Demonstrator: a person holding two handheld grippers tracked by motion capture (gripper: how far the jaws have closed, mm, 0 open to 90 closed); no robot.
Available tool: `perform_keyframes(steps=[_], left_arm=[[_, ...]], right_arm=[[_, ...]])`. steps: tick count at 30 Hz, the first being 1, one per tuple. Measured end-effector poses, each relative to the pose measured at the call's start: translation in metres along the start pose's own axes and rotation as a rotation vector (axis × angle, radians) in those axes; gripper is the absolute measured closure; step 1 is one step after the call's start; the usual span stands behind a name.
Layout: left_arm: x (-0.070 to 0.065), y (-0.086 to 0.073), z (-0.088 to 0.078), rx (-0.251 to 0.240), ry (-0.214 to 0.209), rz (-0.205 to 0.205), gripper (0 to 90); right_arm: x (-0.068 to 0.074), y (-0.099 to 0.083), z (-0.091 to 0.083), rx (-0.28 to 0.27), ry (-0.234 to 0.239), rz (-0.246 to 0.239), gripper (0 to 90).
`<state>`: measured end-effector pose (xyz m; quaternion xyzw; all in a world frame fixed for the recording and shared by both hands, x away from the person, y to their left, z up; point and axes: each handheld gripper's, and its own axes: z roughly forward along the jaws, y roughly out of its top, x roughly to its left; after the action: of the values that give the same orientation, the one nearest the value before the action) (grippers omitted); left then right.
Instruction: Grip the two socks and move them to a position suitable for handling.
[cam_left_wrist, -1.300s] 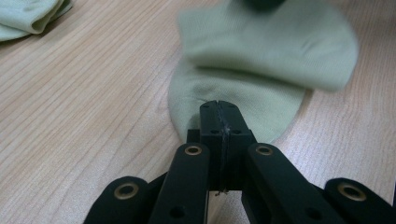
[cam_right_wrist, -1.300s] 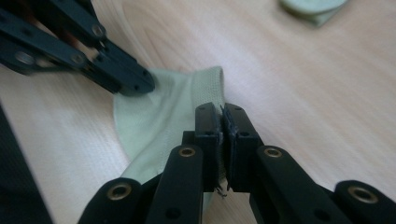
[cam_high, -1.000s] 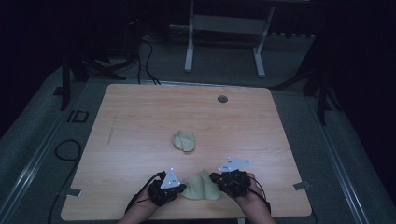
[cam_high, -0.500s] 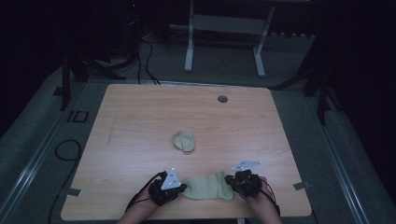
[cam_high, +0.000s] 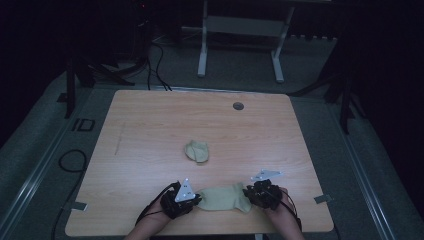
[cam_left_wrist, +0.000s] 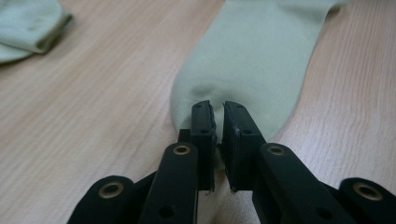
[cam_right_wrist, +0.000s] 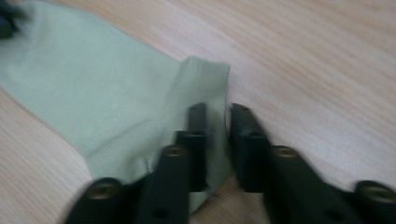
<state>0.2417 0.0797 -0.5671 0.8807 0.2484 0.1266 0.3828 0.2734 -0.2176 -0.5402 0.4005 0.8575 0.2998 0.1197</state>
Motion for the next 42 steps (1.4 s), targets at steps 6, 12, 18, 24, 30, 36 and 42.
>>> perform_keyframes(steps=[6,12,18,24,30,36,42], left_arm=[[-0.006,0.012,-0.008,-0.053,-0.023,-0.040,82.8],[-0.007,0.008,0.010,0.026,-0.018,-0.042,85.3],[-0.004,0.005,0.009,0.015,-0.011,-0.047,85.4],[-0.007,0.004,0.008,0.012,0.004,-0.031,85.5],[-0.006,0.002,0.008,0.006,-0.002,-0.050,85.9],[-0.007,0.002,0.007,0.004,-0.015,-0.053,83.7],[-0.007,0.002,0.006,-0.029,-0.074,-0.096,65.2]], right_arm=[[0.011,0.013,-0.020,-0.066,0.033,-0.038,79.9],[0.022,0.008,-0.005,-0.022,0.063,-0.055,84.9],[0.028,-0.009,0.006,0.047,0.046,-0.107,84.8],[0.023,-0.019,0.000,0.032,0.071,-0.063,84.8],[0.020,-0.025,-0.003,0.010,0.086,-0.039,83.8],[0.018,-0.020,0.001,0.011,0.089,-0.039,79.9],[0.020,-0.018,0.001,0.016,0.104,-0.041,71.5]])
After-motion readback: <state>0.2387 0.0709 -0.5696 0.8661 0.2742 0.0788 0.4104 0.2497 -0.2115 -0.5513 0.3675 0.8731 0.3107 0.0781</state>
